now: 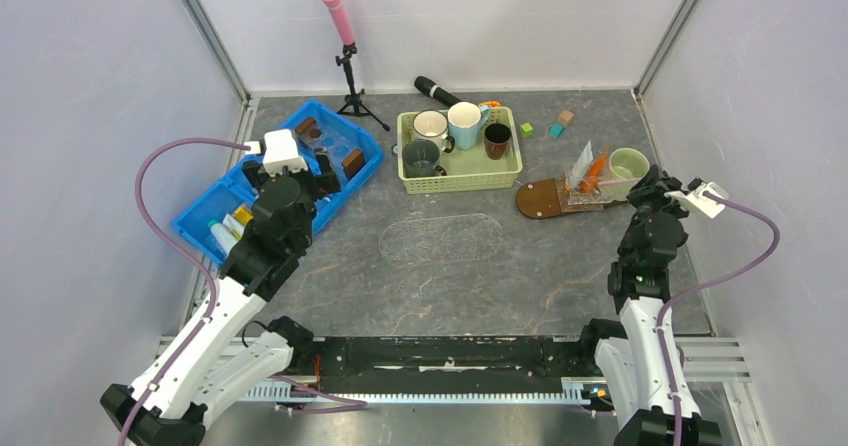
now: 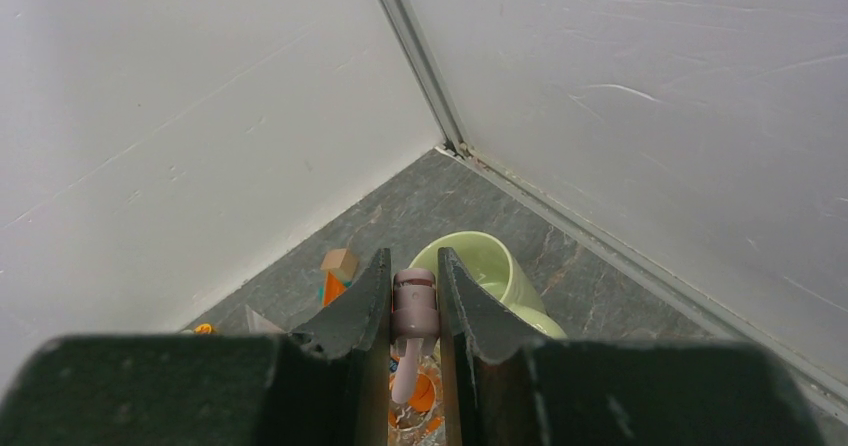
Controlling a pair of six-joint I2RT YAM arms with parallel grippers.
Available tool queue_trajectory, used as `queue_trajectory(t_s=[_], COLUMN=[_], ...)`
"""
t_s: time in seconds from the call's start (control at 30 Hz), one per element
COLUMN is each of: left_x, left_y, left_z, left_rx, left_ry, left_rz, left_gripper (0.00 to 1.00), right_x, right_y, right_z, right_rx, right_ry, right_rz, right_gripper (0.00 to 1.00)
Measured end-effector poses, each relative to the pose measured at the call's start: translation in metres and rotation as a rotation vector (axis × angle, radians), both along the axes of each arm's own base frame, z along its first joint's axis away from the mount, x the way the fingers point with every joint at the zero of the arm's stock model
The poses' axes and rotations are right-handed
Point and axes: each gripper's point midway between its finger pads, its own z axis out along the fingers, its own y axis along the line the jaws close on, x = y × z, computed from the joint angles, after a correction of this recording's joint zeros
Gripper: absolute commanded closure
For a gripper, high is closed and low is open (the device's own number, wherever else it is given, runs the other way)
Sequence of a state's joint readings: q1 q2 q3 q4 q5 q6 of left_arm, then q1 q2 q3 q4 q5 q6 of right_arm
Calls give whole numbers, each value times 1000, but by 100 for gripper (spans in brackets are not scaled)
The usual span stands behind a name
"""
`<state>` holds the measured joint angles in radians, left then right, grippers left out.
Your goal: Prepare toiletry sets of a toothbrush and toothpaste on the tray
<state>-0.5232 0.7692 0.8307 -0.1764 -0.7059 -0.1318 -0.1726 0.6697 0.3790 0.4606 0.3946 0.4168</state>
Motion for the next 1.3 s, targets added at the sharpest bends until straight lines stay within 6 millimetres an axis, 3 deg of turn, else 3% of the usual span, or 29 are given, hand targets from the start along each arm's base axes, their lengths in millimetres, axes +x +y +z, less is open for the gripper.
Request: queue_trajectory(t_s=[0.67, 1.03, 1.3], left_x=[-3, -4, -5], left_y=[2, 2, 3], left_z=[3, 8, 8], left_rx=[-7, -20, -23], left_ry=[-13, -35, -39], left_rz=[0, 0, 0], left_gripper=[0, 0, 0], right_x=[8, 17, 28], right_y=[8, 17, 23], right_z=[-23, -19, -34], right_rx=[-81, -184, -219], right_ry=[5, 20, 75], right_rz=[58, 115, 169], right_gripper=[100, 95, 95])
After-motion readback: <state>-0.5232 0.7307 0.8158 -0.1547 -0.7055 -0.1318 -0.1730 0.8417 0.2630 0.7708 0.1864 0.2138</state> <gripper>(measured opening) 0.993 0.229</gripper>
